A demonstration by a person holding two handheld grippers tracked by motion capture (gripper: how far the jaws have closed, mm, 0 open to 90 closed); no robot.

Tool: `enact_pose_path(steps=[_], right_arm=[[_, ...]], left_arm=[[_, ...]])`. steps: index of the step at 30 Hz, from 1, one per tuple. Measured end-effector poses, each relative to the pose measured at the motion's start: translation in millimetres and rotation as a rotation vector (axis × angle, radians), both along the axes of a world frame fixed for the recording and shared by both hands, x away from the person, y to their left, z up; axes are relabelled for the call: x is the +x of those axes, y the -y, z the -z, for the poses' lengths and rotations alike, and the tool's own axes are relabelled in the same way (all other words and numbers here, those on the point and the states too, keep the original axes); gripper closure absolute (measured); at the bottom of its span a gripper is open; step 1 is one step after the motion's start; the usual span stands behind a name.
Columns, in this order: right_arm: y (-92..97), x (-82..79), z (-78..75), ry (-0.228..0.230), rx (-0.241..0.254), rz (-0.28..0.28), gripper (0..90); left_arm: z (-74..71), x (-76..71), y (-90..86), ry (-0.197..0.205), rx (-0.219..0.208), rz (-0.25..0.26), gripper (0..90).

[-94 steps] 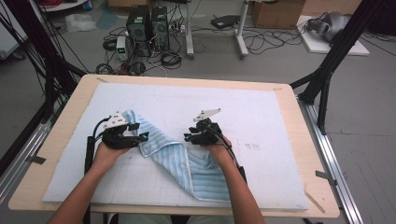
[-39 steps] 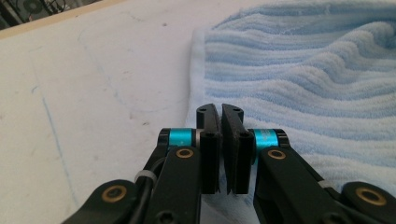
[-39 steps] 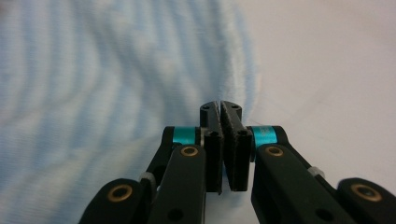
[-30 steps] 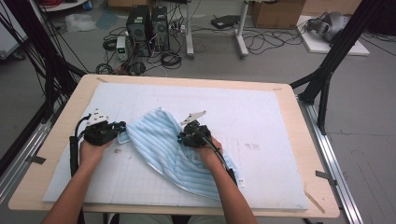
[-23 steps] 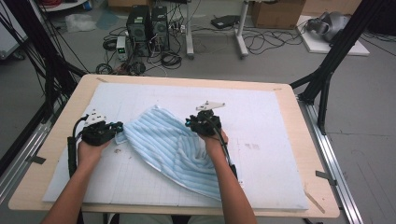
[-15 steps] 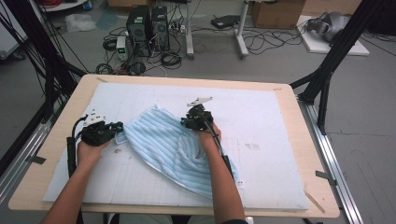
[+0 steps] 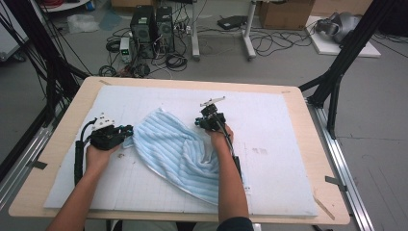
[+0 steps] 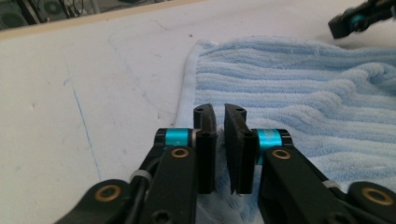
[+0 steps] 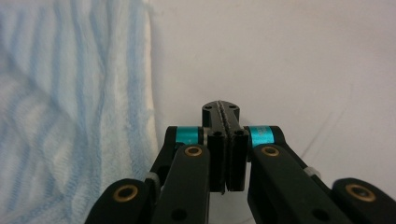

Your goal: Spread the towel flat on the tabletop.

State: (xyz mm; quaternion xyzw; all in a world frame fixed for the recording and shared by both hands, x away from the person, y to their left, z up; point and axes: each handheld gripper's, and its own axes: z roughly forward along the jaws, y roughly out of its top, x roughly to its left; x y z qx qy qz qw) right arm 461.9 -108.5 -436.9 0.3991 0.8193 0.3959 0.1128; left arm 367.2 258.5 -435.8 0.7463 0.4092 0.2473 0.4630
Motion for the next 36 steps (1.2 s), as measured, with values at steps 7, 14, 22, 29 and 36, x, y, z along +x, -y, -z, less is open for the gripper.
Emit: enact_pose_path(steps=[7,14,22,29,36], right_arm=[[-42.4,1.7,7.8,-0.007,-0.012,-0.190,65.3],[-67.5,-1.5,2.7,0.050,-0.146,-0.313,89.1],[-19.8,13.1,-15.0,0.183,-0.223,0.053,89.1],[33.3,20.5,-24.2,0.261,-0.301,0.457,88.2],[73.6,5.9,-41.6,0.265,-0.107,0.393,73.6]], left_arm=[[-1.5,-0.5,-9.0,0.003,-0.020,-0.011,84.1],[-1.9,0.1,-13.5,0.021,-0.033,-0.036,84.2],[-3.4,0.0,-6.1,0.034,-0.037,-0.092,51.8],[-5.8,-2.6,-1.8,0.006,-0.082,-0.068,48.1],[-0.8,-2.2,25.7,-0.051,-0.101,0.051,46.6]])
